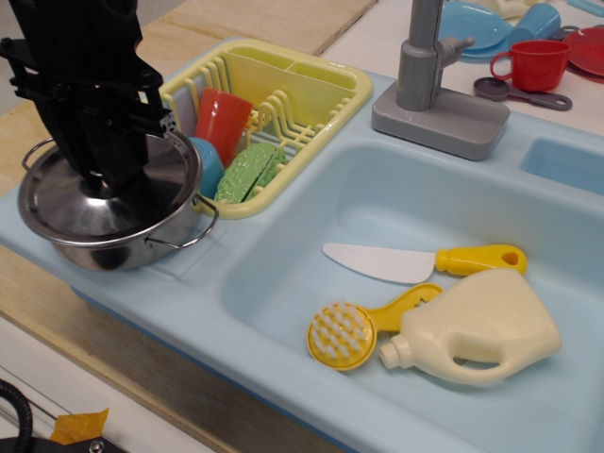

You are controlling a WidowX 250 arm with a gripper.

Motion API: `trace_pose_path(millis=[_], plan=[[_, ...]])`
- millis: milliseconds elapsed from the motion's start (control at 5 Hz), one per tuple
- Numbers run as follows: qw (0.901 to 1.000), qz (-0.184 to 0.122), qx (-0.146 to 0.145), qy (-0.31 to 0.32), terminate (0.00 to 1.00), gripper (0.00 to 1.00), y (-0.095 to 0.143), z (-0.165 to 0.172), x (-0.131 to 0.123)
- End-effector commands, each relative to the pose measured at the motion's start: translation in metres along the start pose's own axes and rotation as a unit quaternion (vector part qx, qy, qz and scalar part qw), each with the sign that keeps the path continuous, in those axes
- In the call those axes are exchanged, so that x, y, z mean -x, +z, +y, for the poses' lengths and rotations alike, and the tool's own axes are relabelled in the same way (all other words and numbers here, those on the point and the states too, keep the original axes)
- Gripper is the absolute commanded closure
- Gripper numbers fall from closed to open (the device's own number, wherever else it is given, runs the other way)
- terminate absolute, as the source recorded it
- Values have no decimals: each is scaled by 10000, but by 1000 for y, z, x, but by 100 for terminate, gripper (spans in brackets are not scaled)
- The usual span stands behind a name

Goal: Take lid off pot or pan

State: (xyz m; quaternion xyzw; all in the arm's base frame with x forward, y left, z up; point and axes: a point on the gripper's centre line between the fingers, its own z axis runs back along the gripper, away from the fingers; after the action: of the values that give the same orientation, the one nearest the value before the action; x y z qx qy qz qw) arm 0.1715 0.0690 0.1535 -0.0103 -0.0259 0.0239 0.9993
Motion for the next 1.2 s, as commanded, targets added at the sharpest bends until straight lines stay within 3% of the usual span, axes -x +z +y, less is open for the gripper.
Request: trace_pose_path(millis=[0, 200, 400, 600, 800, 1000], plan=[[9980, -301, -465, -295, 0, 100, 35, -8, -20], [9953, -384, -652, -606, 0, 100, 47, -9, -42], [9931, -380, -650, -900, 0, 100, 45, -6, -69], [9906, -393, -555, -1188, 0, 100, 39, -1, -96], [9900, -181, -351, -1352, 0, 100, 23, 5, -114], [9894, -106, -185, -1434, 0, 100, 11, 8, -124]])
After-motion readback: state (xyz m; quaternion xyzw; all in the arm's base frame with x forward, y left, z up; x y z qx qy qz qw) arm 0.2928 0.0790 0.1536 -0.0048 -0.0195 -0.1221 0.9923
